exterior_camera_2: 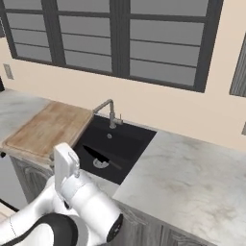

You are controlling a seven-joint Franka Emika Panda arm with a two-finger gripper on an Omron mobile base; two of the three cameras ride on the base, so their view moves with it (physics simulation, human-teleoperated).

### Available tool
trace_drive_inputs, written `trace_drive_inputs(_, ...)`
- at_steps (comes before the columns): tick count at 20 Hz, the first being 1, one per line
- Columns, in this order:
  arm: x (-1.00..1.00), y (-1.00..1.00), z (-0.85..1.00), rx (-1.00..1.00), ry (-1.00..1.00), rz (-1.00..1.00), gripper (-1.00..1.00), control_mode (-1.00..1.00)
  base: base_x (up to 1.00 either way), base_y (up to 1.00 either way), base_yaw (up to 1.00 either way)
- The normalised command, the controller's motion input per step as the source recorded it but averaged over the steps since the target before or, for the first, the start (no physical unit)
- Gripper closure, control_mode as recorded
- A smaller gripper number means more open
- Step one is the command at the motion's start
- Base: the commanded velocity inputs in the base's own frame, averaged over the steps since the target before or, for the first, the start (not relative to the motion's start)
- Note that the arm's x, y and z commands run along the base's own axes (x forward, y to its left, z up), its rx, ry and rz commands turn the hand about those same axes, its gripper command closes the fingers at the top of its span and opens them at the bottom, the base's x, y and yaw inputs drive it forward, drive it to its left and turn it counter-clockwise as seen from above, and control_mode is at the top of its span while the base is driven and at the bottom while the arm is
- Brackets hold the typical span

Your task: Move the cutting board and knife to the sink. Then move spray from the cabinet to the counter.

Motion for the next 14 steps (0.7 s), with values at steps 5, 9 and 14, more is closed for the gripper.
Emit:
trace_drive_inputs(5, 0.18, -0.08, 0.00, 0.00, 0.39, 0.03, 1.00, -1.00, 0.00, 0.00, 0.00)
trace_drive_inputs(9, 0.28, -0.23, 0.00, 0.01, 0.35, 0.04, 1.00, -1.00, 0.00, 0.00, 0.00)
trace_drive_inputs(14, 0.26, -0.31, 0.00, 0.04, 0.04, 0.04, 1.00, -1.00, 0.00, 0.00, 0.00)
